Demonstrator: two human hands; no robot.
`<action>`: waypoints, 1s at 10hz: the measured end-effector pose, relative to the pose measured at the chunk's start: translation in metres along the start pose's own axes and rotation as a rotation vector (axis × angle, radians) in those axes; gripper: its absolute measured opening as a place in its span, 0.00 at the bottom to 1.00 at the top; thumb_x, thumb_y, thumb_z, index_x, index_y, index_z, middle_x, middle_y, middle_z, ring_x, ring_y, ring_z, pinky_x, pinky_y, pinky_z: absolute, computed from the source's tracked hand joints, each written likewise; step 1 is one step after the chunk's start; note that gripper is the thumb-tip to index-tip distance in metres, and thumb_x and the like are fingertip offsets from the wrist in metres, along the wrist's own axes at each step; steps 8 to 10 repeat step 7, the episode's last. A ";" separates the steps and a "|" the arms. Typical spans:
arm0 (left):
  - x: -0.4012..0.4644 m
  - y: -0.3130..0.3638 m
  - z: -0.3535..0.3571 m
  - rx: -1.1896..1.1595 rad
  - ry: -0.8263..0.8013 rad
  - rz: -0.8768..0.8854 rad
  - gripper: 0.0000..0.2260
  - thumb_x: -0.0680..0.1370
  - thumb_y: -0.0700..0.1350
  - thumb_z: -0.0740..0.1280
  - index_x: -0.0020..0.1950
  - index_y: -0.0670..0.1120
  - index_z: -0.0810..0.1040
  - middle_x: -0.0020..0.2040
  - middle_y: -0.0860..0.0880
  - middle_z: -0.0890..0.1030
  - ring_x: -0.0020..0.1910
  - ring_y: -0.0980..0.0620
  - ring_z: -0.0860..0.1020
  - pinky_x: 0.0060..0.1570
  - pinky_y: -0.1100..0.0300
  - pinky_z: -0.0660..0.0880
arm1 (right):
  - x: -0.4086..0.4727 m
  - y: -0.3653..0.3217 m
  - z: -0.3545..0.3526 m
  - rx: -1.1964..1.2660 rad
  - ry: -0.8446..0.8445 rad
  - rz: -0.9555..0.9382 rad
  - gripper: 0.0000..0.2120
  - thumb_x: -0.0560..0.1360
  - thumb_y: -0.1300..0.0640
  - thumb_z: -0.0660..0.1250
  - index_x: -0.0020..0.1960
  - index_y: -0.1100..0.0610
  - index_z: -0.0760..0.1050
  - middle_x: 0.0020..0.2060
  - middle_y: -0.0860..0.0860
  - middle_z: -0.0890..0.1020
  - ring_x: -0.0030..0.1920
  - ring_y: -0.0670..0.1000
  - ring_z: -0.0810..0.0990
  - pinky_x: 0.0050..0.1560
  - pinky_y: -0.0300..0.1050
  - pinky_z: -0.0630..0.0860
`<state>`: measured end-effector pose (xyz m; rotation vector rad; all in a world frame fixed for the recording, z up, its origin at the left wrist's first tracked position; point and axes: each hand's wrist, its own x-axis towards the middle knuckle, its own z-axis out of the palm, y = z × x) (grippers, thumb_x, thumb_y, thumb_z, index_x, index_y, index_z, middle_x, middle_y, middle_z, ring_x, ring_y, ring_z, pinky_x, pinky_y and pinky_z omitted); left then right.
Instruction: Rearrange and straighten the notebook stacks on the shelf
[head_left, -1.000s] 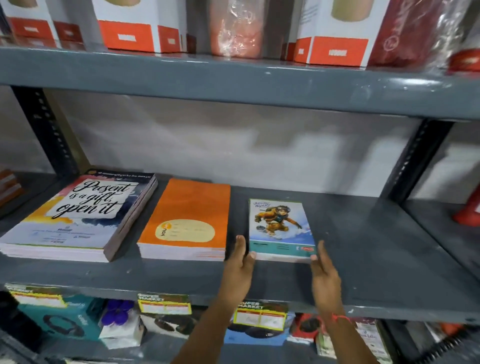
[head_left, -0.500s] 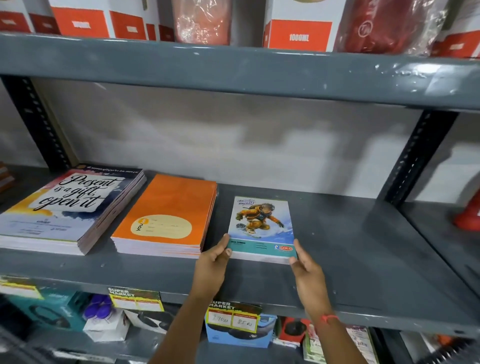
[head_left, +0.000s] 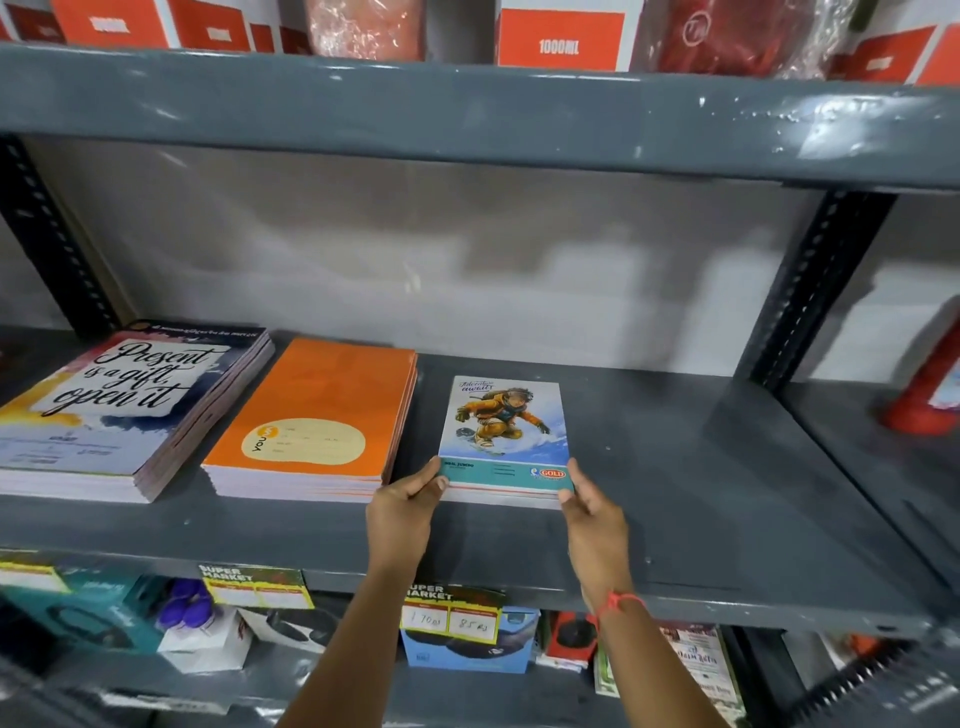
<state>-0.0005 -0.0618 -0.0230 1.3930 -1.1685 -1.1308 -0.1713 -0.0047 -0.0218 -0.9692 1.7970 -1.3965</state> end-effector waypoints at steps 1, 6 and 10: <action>0.000 0.000 0.000 -0.007 -0.002 -0.004 0.15 0.75 0.40 0.68 0.61 0.45 0.78 0.47 0.52 0.80 0.39 0.59 0.74 0.34 0.68 0.74 | -0.001 -0.001 0.000 -0.017 -0.004 -0.013 0.21 0.79 0.56 0.59 0.71 0.51 0.65 0.55 0.49 0.78 0.46 0.45 0.75 0.47 0.33 0.74; -0.009 0.003 -0.005 0.082 -0.048 0.131 0.17 0.77 0.48 0.64 0.65 0.45 0.75 0.41 0.40 0.85 0.30 0.54 0.78 0.18 0.71 0.65 | -0.008 -0.013 0.002 -0.242 0.082 -0.010 0.20 0.79 0.56 0.57 0.71 0.52 0.66 0.50 0.53 0.80 0.41 0.46 0.76 0.37 0.30 0.74; -0.023 0.013 -0.012 0.148 -0.143 0.100 0.22 0.79 0.53 0.58 0.72 0.49 0.66 0.45 0.54 0.82 0.36 0.62 0.76 0.36 0.73 0.74 | -0.026 -0.027 0.002 -0.454 0.122 -0.061 0.26 0.79 0.48 0.54 0.76 0.50 0.54 0.49 0.55 0.82 0.46 0.52 0.79 0.49 0.45 0.77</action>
